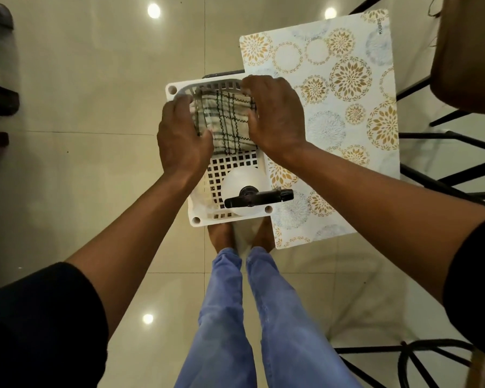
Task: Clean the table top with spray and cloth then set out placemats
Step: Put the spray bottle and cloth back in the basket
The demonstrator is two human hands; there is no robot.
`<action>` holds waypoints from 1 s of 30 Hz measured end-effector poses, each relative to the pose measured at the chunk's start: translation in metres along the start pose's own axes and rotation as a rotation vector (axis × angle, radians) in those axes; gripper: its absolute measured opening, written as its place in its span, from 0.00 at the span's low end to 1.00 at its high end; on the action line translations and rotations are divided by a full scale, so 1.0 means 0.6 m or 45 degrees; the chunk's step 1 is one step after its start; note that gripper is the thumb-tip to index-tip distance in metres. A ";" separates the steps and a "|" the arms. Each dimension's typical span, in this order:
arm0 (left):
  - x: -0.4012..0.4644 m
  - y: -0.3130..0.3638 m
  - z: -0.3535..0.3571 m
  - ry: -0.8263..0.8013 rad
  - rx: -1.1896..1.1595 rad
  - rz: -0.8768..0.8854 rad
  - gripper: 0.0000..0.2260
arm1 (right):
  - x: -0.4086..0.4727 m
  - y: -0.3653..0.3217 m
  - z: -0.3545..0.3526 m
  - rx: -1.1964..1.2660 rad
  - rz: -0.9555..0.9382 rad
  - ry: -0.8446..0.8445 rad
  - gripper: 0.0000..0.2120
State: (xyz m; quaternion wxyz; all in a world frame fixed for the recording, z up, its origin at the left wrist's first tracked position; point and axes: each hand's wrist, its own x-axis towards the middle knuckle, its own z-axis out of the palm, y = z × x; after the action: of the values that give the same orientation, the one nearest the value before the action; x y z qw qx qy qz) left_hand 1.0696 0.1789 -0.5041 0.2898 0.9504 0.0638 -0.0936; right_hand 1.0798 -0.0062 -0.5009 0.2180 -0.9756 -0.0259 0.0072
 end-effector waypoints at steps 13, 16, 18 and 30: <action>0.004 0.004 -0.012 -0.279 0.398 0.351 0.22 | -0.015 0.018 -0.021 -0.322 -0.362 -0.391 0.18; 0.008 0.006 -0.020 -0.278 0.349 0.312 0.22 | -0.008 0.014 -0.038 -0.249 -0.318 -0.485 0.20; 0.005 0.018 -0.035 -0.257 0.265 0.304 0.22 | -0.007 0.014 -0.057 -0.157 -0.240 -0.485 0.21; -0.140 0.250 -0.167 -0.121 -0.253 0.572 0.12 | -0.136 -0.001 -0.189 0.798 0.555 0.069 0.13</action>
State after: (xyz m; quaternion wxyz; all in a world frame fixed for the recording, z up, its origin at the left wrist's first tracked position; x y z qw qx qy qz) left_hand 1.0279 0.1062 -0.3238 0.3980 0.9020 -0.1540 -0.0648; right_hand 1.0013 -0.0582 -0.3978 0.4996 -0.8441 0.1915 0.0353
